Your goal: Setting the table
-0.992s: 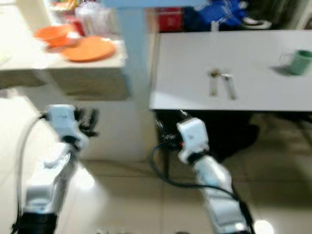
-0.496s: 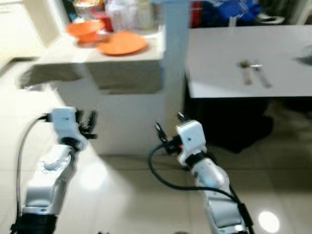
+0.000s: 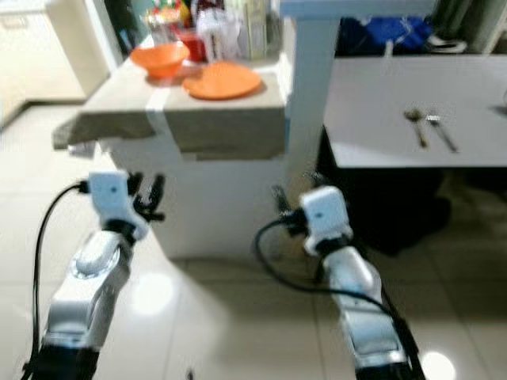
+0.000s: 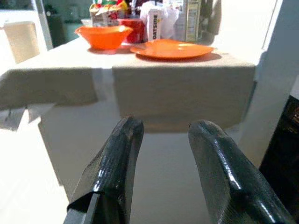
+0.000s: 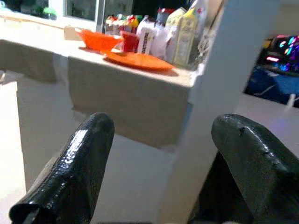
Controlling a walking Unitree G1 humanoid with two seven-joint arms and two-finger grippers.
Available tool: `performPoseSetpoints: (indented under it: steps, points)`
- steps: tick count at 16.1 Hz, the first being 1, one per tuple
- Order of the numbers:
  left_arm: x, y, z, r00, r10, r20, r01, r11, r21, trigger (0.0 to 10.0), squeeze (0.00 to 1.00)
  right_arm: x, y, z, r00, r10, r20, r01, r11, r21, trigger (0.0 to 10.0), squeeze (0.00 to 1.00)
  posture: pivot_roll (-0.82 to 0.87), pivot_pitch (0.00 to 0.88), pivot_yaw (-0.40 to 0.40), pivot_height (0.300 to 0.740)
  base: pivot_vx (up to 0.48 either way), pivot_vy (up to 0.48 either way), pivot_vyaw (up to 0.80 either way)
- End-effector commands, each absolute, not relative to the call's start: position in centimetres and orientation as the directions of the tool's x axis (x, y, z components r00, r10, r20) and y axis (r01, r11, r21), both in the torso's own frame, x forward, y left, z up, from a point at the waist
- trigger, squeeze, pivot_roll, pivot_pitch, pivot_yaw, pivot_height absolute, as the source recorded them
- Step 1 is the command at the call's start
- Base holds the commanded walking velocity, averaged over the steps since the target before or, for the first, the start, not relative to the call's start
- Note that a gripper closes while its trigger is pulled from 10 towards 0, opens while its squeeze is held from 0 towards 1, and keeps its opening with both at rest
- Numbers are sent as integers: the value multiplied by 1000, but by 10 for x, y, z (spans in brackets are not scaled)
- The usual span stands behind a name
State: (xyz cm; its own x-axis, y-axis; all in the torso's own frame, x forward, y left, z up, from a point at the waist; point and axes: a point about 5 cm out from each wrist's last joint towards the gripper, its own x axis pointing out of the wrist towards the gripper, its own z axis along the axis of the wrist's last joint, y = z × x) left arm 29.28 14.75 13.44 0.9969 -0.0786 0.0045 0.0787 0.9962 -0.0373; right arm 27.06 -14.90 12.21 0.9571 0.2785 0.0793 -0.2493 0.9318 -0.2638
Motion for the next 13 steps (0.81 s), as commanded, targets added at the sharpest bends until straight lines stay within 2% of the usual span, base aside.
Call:
performPoseSetpoints:
  steps: [1,2,13]
  points:
    - [294,157,144,997,-56,46,56,998,2,10000,0,276,-140,127,952,287,108,-249,930,-271,10000,0,-149,0,72,740,450,0,0]
    - [294,157,146,997,-61,51,60,998,14,10000,1000,277,-140,125,956,276,98,-242,932,-271,10000,0,-150,0,74,740,465,0,0]
    - [299,153,152,994,-84,68,82,996,24,10000,1000,276,-134,123,953,284,108,-248,932,-265,10000,0,-153,0,81,740,468,0,0]
